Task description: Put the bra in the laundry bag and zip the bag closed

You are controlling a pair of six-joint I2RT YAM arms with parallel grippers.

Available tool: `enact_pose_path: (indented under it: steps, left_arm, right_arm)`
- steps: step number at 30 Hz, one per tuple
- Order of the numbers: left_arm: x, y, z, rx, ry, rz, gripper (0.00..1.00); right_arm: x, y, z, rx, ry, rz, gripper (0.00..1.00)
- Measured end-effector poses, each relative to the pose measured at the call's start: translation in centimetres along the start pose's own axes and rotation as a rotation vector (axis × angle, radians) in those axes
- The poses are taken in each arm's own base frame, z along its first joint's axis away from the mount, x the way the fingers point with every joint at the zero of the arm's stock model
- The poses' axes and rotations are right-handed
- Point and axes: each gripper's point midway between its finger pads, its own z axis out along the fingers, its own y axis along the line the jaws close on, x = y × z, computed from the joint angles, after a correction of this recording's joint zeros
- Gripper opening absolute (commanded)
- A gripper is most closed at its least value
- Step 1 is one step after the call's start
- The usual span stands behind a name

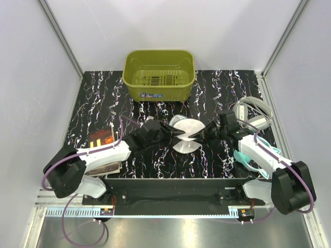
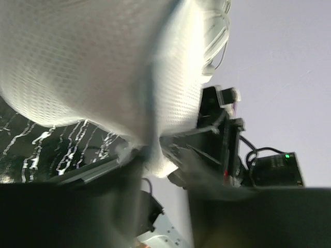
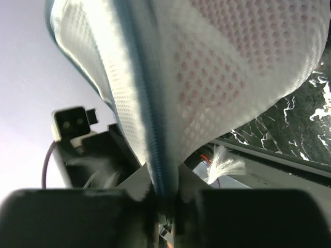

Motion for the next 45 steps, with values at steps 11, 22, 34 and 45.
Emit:
enact_pose_path:
  steps: [11, 22, 34, 45]
  left_arm:
    - [-3.8, -3.2, -8.4, 0.132, -0.150, 0.528, 0.43]
    - [-0.2, 3.7, -5.4, -0.002, 0.040, 1.021, 0.58]
    - [0.8, 2.4, -2.2, -0.065, -0.024, 1.099, 0.43]
    - [-1.2, 2.5, -0.9, -0.152, -0.121, 1.127, 0.21]
  right_arm:
    - [0.4, 0.0, 0.4, 0.000, 0.084, 0.041, 0.00]
    - [0.8, 0.7, 0.1, -0.016, 0.117, 0.108, 0.00]
    - [0.7, 1.7, -0.1, -0.029, 0.114, 0.152, 0.00]
    - [0.7, 1.8, -0.1, -0.029, 0.115, 0.167, 0.00]
